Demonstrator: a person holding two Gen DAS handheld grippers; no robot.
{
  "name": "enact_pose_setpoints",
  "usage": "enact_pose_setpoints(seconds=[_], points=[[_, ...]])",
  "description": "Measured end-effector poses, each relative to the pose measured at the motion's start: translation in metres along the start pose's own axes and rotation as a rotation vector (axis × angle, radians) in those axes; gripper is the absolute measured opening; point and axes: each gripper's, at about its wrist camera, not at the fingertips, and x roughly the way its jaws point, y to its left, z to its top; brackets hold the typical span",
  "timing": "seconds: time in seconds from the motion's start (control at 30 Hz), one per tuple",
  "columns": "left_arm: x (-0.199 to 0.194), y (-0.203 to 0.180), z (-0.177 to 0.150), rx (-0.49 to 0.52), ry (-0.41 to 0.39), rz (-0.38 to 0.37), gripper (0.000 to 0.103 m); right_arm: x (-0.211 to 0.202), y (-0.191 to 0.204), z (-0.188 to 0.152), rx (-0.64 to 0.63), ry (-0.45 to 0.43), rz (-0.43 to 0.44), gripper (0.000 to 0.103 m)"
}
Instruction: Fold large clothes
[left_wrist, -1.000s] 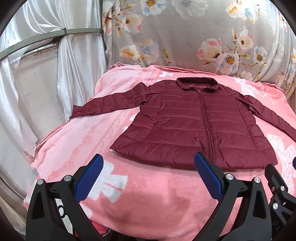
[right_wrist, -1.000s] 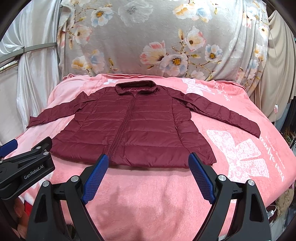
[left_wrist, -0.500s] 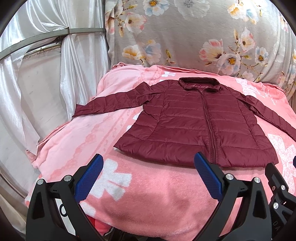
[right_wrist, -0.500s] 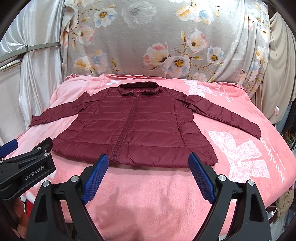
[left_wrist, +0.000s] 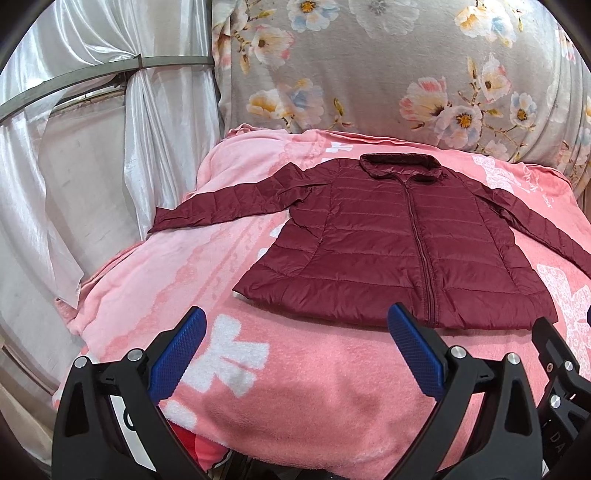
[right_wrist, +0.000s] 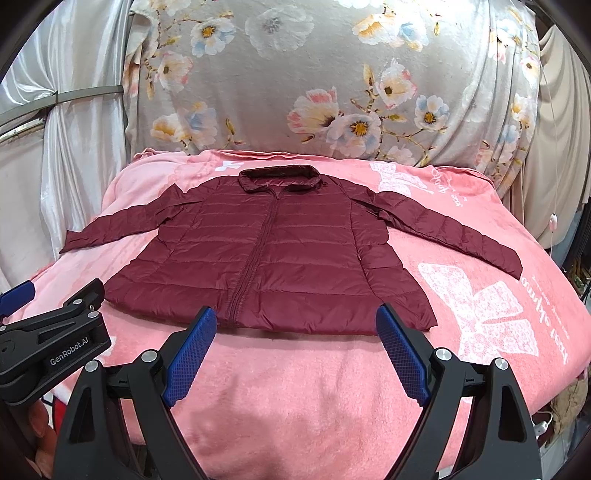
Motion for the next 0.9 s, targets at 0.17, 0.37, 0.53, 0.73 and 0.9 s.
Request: enact_pose_setpoints(seconds=[0.17, 0.37, 0.53, 0.73, 0.9], points=[[-0.0003, 0.0007, -0.0004, 0.000, 0.001, -0.001, 0.096, -0.0005, 0.0005, 0.0003, 0.000, 0.000, 0.001, 0.086], [-0.0001, 0.0007, -0.0005, 0.001, 0.002, -0.001, 0.096, 0.0000, -0.0007, -0.0006, 0.001, 0.001, 0.002, 0.086], [-0.0001, 0.0000, -0.0003, 0.000, 0.002, -0.002, 0.096, -0.0009, -0.0006, 0.0003, -0.001, 0.002, 0.001, 0.086], [-0.0011, 0.0011, -0.0017, 0.000, 0.001, -0.001, 0.096, -0.0010, -0.0005, 0.0003, -0.002, 0.002, 0.001, 0.086], [-0.0003, 0.0004, -0.0007, 0.001, 0.002, 0.000, 0.096, -0.0008, -0.0010, -0.0001, -0.002, 0.002, 0.001, 0.086]])
